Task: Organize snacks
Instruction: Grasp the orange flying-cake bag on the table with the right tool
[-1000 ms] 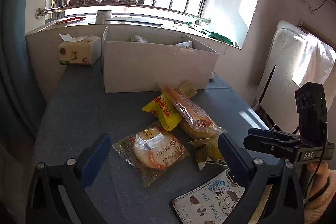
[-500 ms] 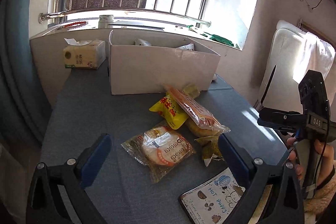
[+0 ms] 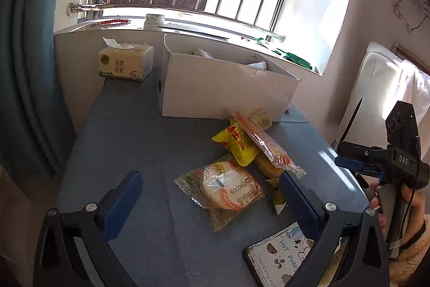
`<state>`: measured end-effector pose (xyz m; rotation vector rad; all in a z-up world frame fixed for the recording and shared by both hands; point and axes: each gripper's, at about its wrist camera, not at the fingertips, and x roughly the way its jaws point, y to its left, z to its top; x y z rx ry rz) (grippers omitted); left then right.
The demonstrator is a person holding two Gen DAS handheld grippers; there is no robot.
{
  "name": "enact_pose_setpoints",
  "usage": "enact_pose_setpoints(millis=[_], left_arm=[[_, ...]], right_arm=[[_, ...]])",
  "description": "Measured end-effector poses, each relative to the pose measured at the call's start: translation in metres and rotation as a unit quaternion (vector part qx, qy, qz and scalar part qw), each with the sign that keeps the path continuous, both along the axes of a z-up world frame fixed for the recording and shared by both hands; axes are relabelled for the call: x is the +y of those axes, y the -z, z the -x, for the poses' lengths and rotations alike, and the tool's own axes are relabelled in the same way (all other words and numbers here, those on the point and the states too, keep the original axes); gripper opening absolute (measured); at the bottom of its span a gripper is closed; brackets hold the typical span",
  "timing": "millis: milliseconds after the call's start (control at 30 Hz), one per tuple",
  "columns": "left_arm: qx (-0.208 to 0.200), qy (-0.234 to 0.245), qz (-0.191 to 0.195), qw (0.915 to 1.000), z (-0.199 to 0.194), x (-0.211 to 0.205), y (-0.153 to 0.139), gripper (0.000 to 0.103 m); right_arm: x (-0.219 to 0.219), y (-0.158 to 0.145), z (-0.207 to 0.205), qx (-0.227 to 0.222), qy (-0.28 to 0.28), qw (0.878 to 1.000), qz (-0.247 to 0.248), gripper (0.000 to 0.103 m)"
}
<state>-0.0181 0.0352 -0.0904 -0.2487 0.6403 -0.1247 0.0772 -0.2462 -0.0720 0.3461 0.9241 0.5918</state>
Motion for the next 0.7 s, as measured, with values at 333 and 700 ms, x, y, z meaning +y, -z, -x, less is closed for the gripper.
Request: enact_pose_setpoints(millis=[333, 700], left_arm=[[0.004, -0.001, 0.012, 0.9999, 0.003, 0.004, 0.002, 0.103], [0.035, 0.012, 0.009, 0.9993, -0.009, -0.005, 0.018, 0.103]], right_arm=[[0.095, 0.027, -0.063, 0.031, -0.096, 0.991, 0.091, 0.103], [0.104, 0.05, -0.095, 0.05, -0.12, 0.979, 0.154, 0.067]])
